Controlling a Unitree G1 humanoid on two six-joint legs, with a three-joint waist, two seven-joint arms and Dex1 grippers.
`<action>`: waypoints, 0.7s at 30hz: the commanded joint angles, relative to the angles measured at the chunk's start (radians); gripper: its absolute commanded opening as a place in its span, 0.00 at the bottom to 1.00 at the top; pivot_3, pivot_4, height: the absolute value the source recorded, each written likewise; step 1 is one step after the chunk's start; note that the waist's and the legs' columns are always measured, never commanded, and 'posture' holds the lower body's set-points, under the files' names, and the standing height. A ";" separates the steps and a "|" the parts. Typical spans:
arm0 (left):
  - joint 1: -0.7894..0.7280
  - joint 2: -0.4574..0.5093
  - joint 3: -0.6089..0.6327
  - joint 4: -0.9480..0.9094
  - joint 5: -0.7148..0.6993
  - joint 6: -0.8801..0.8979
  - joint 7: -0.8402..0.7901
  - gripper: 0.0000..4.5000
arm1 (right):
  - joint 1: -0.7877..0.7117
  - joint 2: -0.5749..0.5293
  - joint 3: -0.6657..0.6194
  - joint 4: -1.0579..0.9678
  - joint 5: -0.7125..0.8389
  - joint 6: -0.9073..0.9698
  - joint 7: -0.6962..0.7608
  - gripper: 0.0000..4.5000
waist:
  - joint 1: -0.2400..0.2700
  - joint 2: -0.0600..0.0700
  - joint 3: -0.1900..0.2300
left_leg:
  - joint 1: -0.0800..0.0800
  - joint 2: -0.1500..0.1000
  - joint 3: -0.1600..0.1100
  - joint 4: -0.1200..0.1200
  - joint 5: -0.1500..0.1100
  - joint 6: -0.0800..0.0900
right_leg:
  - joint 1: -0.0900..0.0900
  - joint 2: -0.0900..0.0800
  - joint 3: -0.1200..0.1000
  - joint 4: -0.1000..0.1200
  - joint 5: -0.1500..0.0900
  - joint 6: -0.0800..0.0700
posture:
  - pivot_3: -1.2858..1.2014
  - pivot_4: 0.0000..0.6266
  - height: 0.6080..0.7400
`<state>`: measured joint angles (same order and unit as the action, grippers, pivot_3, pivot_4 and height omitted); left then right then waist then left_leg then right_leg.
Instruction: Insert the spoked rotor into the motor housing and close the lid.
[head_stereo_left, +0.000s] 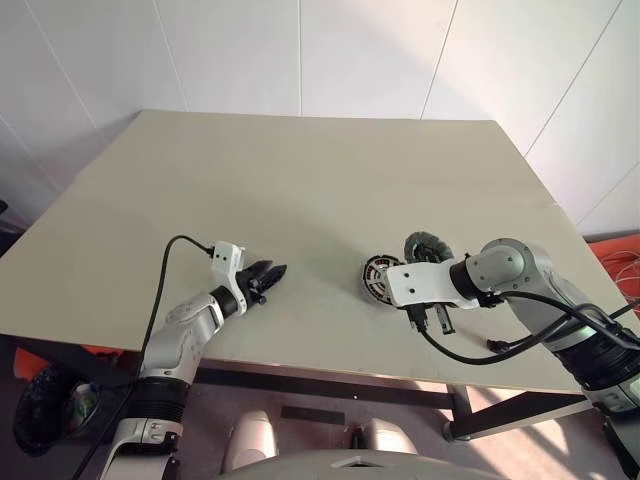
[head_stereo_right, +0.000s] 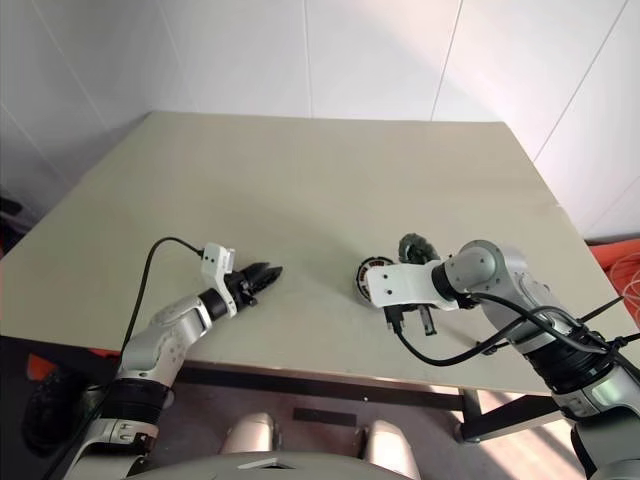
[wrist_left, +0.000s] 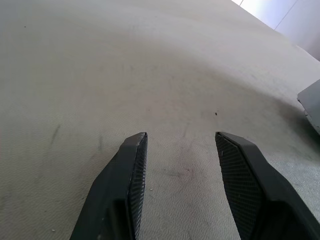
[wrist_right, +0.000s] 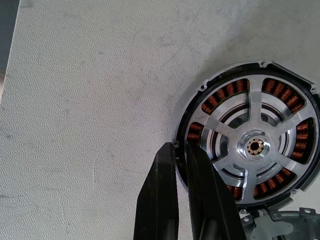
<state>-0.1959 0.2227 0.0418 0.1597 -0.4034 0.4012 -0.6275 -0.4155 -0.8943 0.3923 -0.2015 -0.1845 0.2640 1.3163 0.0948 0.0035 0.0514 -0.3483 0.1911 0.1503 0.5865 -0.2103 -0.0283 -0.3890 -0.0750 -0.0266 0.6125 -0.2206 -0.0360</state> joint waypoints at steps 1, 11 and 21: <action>-0.014 0.002 0.009 -0.010 -0.003 -0.009 -0.002 0.51 | -0.027 -0.003 -0.013 -0.014 0.007 0.003 0.007 0.00 | 0.000 0.000 0.000 | 0.000 0.000 0.000 0.000 0.000 0.000 | 0.000 0.000 0.000 0.000 0.000 0.000 | 0.52 0.00 1.00; -0.016 -0.013 0.006 0.001 0.000 -0.017 0.004 0.51 | -0.065 -0.012 -0.030 -0.027 0.026 0.040 0.045 0.00 | 0.000 0.000 0.000 | 0.000 0.000 0.000 0.000 0.000 0.000 | -0.001 0.000 0.000 0.000 0.000 0.000 | 0.52 0.00 1.00; -0.005 -0.061 -0.001 0.019 0.011 -0.044 0.018 0.51 | -0.153 -0.030 -0.060 -0.110 0.113 0.262 0.108 0.00 | 0.002 0.003 0.001 | 0.000 0.000 0.000 0.000 0.000 0.000 | -0.001 0.000 0.000 0.000 0.000 0.000 | 0.52 0.00 1.00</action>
<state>-0.1958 0.1712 0.0495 0.1777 -0.3932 0.3675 -0.6140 -0.5200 -0.9116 0.3898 -0.2509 -0.1030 0.4985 1.4158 0.0964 0.0063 0.0525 -0.3486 0.1911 0.1502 0.5867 -0.2103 -0.0282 -0.3899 -0.0751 -0.0266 0.6129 -0.2204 -0.0362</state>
